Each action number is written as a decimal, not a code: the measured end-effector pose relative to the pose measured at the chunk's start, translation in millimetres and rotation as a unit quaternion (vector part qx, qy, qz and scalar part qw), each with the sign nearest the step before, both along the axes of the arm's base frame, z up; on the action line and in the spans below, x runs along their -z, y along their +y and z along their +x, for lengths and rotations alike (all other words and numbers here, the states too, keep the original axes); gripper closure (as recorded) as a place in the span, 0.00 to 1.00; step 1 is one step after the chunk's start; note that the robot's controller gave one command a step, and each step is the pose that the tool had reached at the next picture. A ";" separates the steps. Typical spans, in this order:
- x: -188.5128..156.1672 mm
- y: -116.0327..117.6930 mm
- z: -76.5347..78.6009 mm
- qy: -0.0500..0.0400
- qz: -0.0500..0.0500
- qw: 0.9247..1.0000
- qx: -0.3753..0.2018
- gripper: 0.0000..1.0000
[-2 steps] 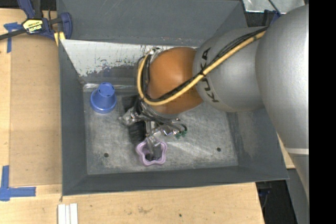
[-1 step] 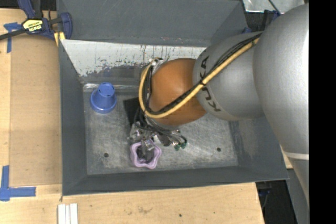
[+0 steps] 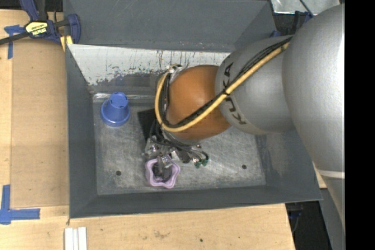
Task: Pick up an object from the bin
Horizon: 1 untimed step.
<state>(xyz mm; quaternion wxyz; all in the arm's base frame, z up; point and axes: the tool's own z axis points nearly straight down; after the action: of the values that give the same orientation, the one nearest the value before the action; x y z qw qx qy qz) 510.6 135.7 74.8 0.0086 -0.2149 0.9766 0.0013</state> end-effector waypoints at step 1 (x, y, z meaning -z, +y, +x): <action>-4.9 -0.4 -1.6 0.004 -0.001 1.000 0.000 1.00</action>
Offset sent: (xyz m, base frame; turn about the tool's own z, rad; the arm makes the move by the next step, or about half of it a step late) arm 0.0002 0.0000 0.0535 0.0000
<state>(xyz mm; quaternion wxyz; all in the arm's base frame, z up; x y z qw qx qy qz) 509.1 135.3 79.7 0.0045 -0.2150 0.9766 0.0009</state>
